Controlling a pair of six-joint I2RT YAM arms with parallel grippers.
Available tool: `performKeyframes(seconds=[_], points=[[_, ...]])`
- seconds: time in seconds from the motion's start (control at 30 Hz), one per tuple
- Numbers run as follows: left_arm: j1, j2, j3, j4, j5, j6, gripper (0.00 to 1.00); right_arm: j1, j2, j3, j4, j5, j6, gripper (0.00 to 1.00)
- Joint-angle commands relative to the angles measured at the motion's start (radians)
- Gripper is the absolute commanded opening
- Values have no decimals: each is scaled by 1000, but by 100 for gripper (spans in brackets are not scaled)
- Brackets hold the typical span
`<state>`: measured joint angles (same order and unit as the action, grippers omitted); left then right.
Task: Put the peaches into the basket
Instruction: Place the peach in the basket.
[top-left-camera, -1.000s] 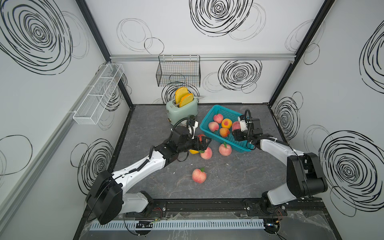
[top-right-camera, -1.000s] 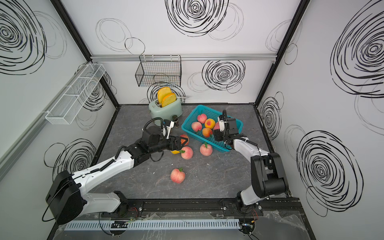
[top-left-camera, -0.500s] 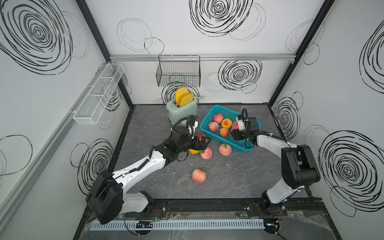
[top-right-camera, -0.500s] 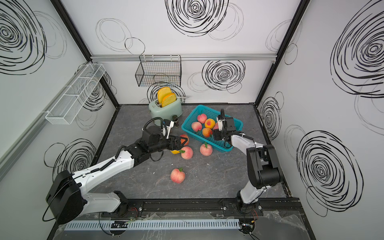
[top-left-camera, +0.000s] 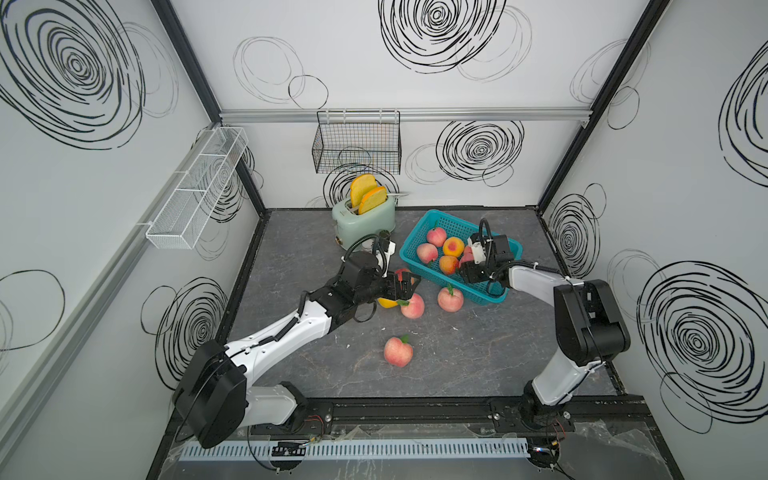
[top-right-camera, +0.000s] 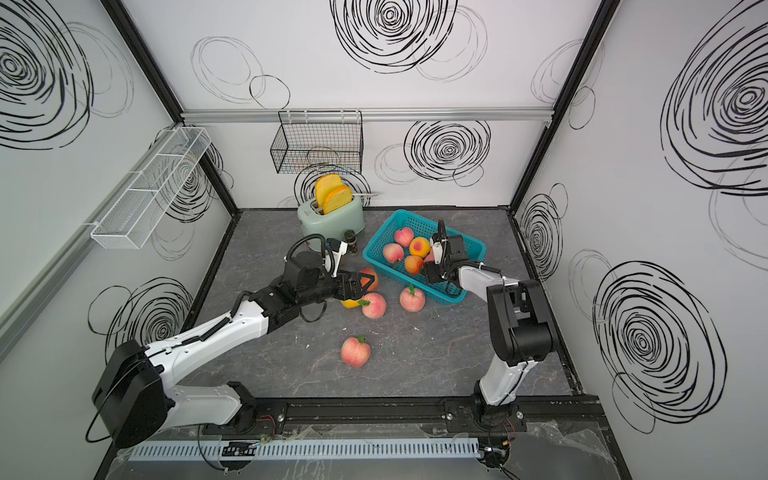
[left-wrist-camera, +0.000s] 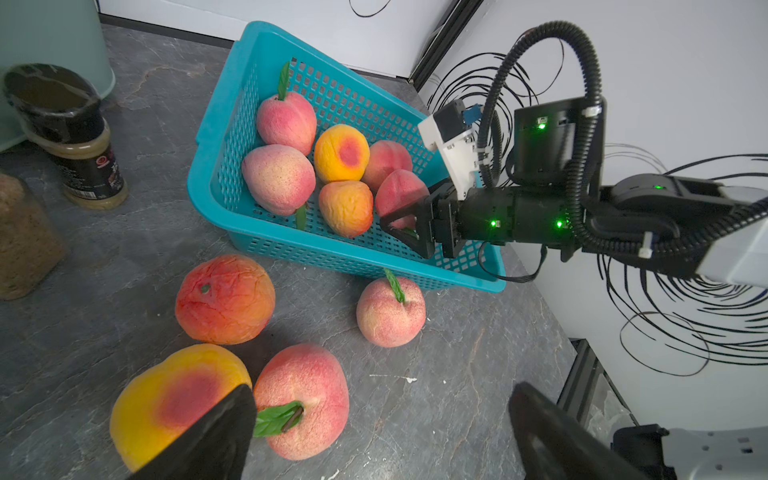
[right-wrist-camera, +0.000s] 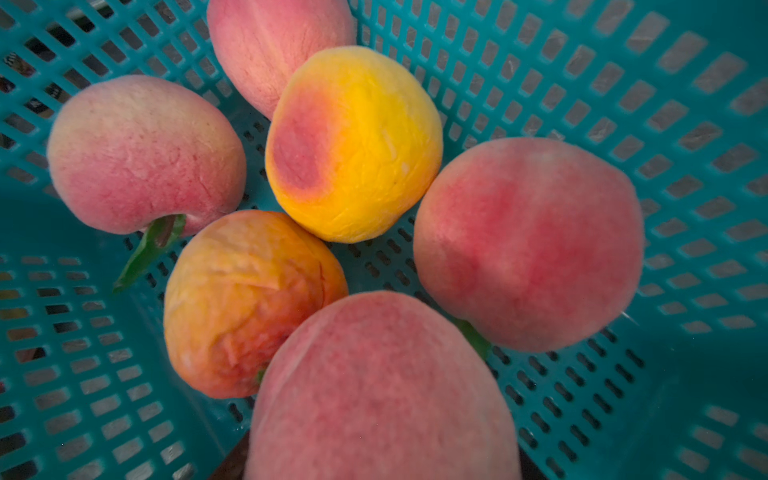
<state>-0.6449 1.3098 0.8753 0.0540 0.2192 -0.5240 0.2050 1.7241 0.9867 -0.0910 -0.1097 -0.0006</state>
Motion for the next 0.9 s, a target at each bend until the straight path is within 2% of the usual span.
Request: performKeyframes(seconds=[0.0, 0.37, 0.57, 0.87], points=[[11, -6, 13, 22, -13, 15, 98, -4, 16, 29, -27, -22, -16, 68], [19, -32, 11, -25, -42, 35, 98, -8, 7, 22, -12, -44, -10, 72], [15, -50, 26, -51, -41, 27, 98, -9, -26, 9, -2, -47, -8, 83], [-6, -93, 59, -138, -93, 34, 98, -6, -201, -85, 51, -44, 15, 87]])
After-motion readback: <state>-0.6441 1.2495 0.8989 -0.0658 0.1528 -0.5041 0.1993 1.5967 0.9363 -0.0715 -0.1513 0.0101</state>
